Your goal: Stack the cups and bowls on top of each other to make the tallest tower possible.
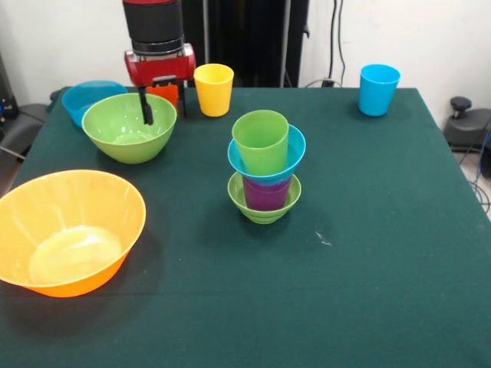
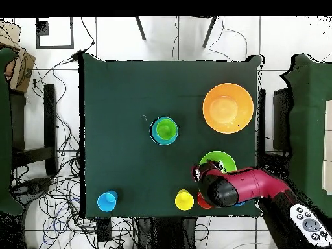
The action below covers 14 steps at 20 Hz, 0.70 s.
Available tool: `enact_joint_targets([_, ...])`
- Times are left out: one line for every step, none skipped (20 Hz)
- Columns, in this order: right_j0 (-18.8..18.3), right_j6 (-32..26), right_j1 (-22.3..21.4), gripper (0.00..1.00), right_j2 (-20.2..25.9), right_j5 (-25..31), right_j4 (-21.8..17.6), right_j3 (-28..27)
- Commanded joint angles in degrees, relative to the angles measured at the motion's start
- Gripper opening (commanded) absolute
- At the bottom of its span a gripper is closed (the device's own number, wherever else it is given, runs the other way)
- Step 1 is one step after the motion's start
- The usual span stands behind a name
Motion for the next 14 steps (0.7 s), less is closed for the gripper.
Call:
enact_joint_targets([2.6,0.8,1.9,1.0,-1.6,-0.6,-2.1,0.2])
enact_joint_targets([3.1,1.7,2.3,1.0,-2.4,-1.4,-2.8,0.2])
enact_joint_targets([3.7,2.6,2.7,1.0,-3.2,-2.2,-3.5,0.1])
enact_joint_targets([4.4,3.3,2.3,1.0,-4.0,-2.7,-4.1,0.2])
enact_joint_targets([5.0,3.8,2.0,1.0,-4.7,-3.0,-4.7,0.0])
enact_joint_targets([5.2,3.6,1.9,1.0,-4.9,-3.1,-4.8,-0.2])
enact_joint_targets([5.4,2.8,2.0,1.0,-5.0,-2.6,-5.3,-1.1])
enact_joint_targets([5.5,2.0,2.7,1.0,-5.1,-2.2,-5.6,-2.0])
enact_joint_targets([5.4,1.4,3.3,1.0,-5.2,-2.0,-5.7,-2.7])
enact_joint_targets([5.6,1.0,4.1,1.0,-5.5,-2.1,-6.0,-3.5])
enact_joint_targets([5.4,0.6,4.8,1.0,-5.6,-2.3,-6.4,-4.2])
enact_joint_targets([5.7,0.8,5.6,1.0,-5.9,-2.8,-6.8,-4.7])
enact_joint_targets([5.7,0.9,6.3,1.0,-6.3,-3.5,-7.5,-5.2])
enact_joint_targets([6.0,1.3,6.7,1.0,-6.7,-3.9,-7.9,-5.5])
